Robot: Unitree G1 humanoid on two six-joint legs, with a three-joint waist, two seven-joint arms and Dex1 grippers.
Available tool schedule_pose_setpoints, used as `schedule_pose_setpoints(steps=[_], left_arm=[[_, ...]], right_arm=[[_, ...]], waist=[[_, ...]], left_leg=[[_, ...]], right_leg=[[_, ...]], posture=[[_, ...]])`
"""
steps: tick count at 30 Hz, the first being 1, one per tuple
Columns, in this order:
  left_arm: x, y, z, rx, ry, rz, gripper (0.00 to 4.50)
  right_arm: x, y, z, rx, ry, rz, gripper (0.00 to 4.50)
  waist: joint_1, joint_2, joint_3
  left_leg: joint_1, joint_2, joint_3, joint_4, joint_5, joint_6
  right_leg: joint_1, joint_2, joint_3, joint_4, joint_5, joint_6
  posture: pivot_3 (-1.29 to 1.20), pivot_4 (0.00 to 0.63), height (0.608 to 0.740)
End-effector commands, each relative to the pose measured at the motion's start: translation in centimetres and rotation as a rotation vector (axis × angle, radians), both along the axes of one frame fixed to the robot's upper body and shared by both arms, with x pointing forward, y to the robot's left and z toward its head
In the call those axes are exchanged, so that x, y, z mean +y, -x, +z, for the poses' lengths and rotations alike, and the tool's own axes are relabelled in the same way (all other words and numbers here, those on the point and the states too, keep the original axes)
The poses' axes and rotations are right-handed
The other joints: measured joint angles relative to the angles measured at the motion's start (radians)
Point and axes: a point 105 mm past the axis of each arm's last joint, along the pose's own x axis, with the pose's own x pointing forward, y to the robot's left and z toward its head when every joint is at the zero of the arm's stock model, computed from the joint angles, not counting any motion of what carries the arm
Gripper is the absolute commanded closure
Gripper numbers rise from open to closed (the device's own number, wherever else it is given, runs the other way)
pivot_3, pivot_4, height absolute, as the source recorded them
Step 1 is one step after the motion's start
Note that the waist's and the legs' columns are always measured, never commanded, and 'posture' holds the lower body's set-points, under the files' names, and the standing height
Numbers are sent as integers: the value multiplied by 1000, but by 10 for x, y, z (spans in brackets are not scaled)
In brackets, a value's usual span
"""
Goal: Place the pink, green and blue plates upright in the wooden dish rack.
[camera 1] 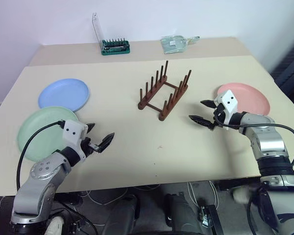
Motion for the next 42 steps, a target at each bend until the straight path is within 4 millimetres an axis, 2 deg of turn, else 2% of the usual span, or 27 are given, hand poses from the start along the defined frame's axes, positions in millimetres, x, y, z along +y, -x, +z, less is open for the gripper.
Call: schedule_pose_setpoints(steps=[1, 6, 9, 13, 15, 17, 20, 24, 27, 32, 35, 37, 39, 41, 42], left_arm=[[-2, -3, 8, -35, -4, 0, 0], [-9, -5, 7, -48, -14, -17, 0], [-19, -13, 9, -48, -23, -65, 0], [-55, -23, 6, -27, -64, -223, 0], [-78, -31, -1, -17, -117, -281, 0], [-104, -41, -7, 2, -95, -312, 0], [-136, -58, -26, 68, -90, -291, 0], [-172, -73, -38, 108, -50, -274, 0], [-190, -79, -43, 109, -62, -280, 0], [-201, -93, -43, 105, -43, -224, 0], [-207, -98, -42, 99, -30, -217, 910], [-210, -100, -38, 87, -13, -217, 1785], [-209, -102, -37, 82, -14, -211, 2902], [-205, -104, -39, 80, -27, -199, 3743], [-204, -104, -40, 79, -33, -196, 3735]], right_arm=[[9, -3, 21, -74, -13, 30, 176], [14, -3, 24, -81, -14, 49, 176], [15, -1, 23, -79, -6, 58, 176], [14, 2, 20, -74, 7, 60, 176], [13, 2, 20, -75, 10, 52, 176], [12, 3, 19, -76, 16, 42, 176], [9, 6, 21, -79, 21, 30, 176], [0, 16, 20, -72, 27, -2, 176], [-1, 21, 17, -62, 32, -11, 176], [-2, 22, 18, -64, 30, -24, 176], [-1, 23, 17, -64, 29, -25, 136], [-1, 22, 17, -63, 30, -26, 136], [-2, 21, 17, -64, 30, -25, 136], [-2, 22, 17, -64, 32, -25, 136], [-2, 22, 17, -63, 32, -25, 136]], waist=[[0, 0, 0], [1, 0, 0], [5, 0, 0], [3, 0, 0], [3, 0, 0], [4, 0, 0], [4, 0, 0], [4, 1, -1], [4, 2, -1], [5, 2, -1], [5, 2, -1], [6, 2, -1], [6, 2, -1], [7, 3, -2], [6, 3, -2]], left_leg=[[0, 0, 0, 0, 0, 0], [0, 0, 0, 0, 0, 0], [0, 0, 0, 0, 0, 0], [0, 0, 0, 1, 0, 0], [0, 0, 0, 1, 0, 0], [0, 0, 1, 1, 0, 0], [0, -1, 1, 2, 0, 1], [0, 0, 1, 2, 0, 1], [0, 0, 1, 4, 0, 1], [0, -1, 1, 5, 0, 1], [0, -1, 1, 4, -1, 1], [0, -1, 1, 5, -1, 1], [0, -1, 1, 5, -1, 2], [0, -1, 1, 5, -1, 2], [0, -1, 1, 5, -1, 2]], right_leg=[[0, 0, 0, 0, 0, 0], [0, 0, 0, 0, 1, 1], [0, 0, 0, 0, 1, 1], [1, 0, -1, 0, 1, 2], [1, 0, -1, -1, 2, 3], [1, 1, 0, -1, 2, 3], [2, 2, 0, -1, 4, 6], [1, 2, 0, -1, 5, 7], [3, 2, 0, -1, 5, 7], [4, 1, 0, -2, 5, 8], [4, 2, 0, -2, 5, 8], [4, 1, 0, -2, 5, 8], [4, 1, -1, -2, 6, 8], [4, 1, -1, -2, 6, 8], [4, 1, -1, -2, 6, 9]], posture=[[0, 150, 740], [0, 150, 740], [0, 150, 740], [0, 150, 740], [0, 150, 740], [0, 150, 740], [0, 150, 740], [0, 150, 740], [0, 150, 740], [0, 150, 740], [0, 150, 740], [0, 150, 740], [0, 150, 740], [0, 150, 740], [0, 150, 740]])
